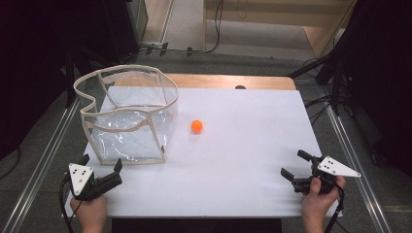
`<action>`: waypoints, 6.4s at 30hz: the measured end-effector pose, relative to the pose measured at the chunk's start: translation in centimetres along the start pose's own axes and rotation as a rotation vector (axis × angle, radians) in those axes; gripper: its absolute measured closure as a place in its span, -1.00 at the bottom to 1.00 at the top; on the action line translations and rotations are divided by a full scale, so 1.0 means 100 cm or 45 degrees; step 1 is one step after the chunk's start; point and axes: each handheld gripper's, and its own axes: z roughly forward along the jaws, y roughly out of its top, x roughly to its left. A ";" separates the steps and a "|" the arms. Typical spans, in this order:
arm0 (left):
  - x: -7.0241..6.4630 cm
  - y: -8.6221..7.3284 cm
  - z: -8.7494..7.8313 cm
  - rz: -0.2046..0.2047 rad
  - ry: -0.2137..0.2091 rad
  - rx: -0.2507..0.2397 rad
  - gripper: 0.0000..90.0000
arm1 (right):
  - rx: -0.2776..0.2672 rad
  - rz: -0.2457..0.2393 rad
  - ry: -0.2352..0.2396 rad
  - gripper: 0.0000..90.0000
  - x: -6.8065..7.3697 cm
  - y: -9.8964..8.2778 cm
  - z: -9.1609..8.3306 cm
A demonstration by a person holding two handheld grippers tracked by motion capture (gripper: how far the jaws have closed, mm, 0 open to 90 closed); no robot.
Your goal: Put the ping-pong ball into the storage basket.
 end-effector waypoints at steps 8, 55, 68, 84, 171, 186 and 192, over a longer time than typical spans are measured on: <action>0.000 0.000 -0.001 0.005 -0.003 -0.002 -1.00 | 0.004 -0.001 -0.002 -1.00 0.000 0.000 0.000; -0.002 -0.001 -0.002 0.026 -0.012 -0.007 -1.00 | 0.051 -0.073 0.021 -1.00 0.008 0.049 0.026; -0.002 -0.001 -0.002 0.029 -0.008 -0.006 -1.00 | 0.066 -0.068 0.057 -1.00 0.003 0.067 0.044; -0.003 -0.001 -0.002 0.033 -0.012 -0.006 -1.00 | 0.135 -0.056 0.143 -1.00 0.000 0.080 0.077; 0.003 0.000 -0.003 -0.011 -0.095 0.005 -1.00 | 0.468 -0.203 0.290 -1.00 0.035 0.144 0.210; 0.002 -0.001 -0.003 -0.009 -0.098 0.007 -1.00 | 0.536 -0.200 0.326 -1.00 0.043 0.149 0.233; 0.003 -0.001 -0.004 -0.019 -0.102 0.005 -1.00 | 0.583 -0.220 0.324 -1.00 0.046 0.155 0.239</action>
